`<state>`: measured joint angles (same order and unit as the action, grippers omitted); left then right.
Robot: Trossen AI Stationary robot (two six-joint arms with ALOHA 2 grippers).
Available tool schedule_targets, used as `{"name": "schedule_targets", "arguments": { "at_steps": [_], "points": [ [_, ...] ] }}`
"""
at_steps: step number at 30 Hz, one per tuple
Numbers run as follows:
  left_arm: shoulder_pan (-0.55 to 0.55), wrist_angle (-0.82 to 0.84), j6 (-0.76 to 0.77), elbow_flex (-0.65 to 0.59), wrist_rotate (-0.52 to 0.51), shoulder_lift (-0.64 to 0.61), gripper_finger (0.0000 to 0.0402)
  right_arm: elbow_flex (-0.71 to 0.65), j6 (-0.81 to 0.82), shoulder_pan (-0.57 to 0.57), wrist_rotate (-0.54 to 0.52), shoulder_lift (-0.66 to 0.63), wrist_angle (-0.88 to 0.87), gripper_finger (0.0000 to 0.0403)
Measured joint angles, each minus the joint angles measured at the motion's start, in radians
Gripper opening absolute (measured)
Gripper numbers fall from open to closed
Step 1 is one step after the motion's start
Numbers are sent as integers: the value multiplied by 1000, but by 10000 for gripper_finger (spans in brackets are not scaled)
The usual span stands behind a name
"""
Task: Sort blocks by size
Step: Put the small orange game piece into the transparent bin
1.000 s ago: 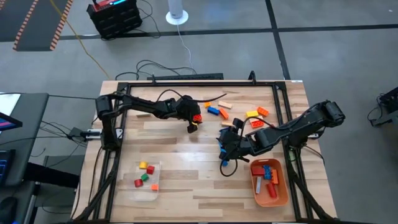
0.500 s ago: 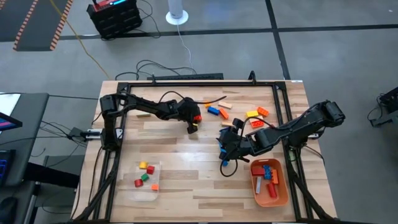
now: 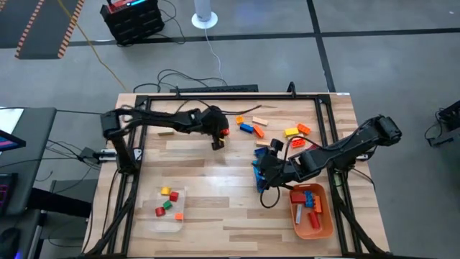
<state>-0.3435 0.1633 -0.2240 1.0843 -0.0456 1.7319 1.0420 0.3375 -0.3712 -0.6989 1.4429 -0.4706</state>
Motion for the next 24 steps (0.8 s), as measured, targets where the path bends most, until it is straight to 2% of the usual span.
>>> {"name": "schedule_targets", "arguments": {
  "at_steps": [6, 9, 13, 17, 21, 24],
  "points": [
    [84, 356, -8, 8, 35, -255, 133, -77, 54, -23, 5, 2, 81, 182],
    [156, 564, 21, 9, 152, -380, 133, -142, 71, -26, 7, 3, 164, 182],
    [303, 772, 176, 9, 242, -490, 133, -204, 73, -17, 6, 3, 295, 182],
    [485, 924, 357, 8, 261, -508, 133, -214, 70, -12, 5, 3, 352, 182],
    [643, 872, 530, -42, 261, -484, 133, -214, 35, -12, 5, 3, 408, 182],
    [719, 863, 594, -82, 250, -437, 133, -214, 27, -13, 4, 3, 423, 182]
  ]
}}
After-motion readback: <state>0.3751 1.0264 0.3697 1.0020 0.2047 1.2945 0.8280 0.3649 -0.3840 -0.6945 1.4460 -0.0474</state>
